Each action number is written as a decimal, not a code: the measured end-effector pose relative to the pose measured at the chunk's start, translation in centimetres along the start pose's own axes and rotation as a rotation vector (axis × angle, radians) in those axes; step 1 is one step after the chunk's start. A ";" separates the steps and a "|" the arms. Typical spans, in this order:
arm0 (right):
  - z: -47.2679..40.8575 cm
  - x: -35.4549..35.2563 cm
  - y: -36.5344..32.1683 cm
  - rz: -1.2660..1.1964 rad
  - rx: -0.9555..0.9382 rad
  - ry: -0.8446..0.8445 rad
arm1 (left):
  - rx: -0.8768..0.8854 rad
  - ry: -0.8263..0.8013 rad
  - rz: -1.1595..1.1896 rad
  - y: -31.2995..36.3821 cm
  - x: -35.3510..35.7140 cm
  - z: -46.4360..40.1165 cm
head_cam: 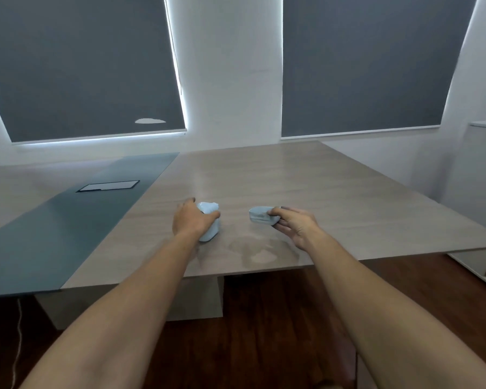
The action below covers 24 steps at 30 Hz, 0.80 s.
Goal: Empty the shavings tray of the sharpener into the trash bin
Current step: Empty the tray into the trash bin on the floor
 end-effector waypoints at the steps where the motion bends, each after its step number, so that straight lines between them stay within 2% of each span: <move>1: 0.5 -0.4 -0.4 0.010 -0.007 0.009 | 0.015 0.033 -0.025 0.8 0.0 0.6; 6: 4.1 -2.9 -3.1 0.028 -0.077 0.047 | 0.202 0.112 -0.029 5.9 0.9 4.4; 9: 7.3 -5.4 -5.2 0.041 -0.130 0.083 | 0.317 0.087 0.043 9.4 2.5 7.0; 15: 14.5 -13.4 -7.9 0.028 -0.249 0.099 | 0.515 -0.118 0.114 15.6 10.1 13.8; 24: 26.4 -29.3 -5.7 0.109 -0.159 0.298 | 0.637 -0.494 0.115 18.2 26.2 23.8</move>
Point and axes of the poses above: each hand's wrist, its own z-axis away from the middle knuckle, its own x-axis out of the palm, y = z × x, the point moved 1 cm from there along -z, towards the middle knuckle, and after that the axes turned 13 degrees about -y, right-handed, at the moved point
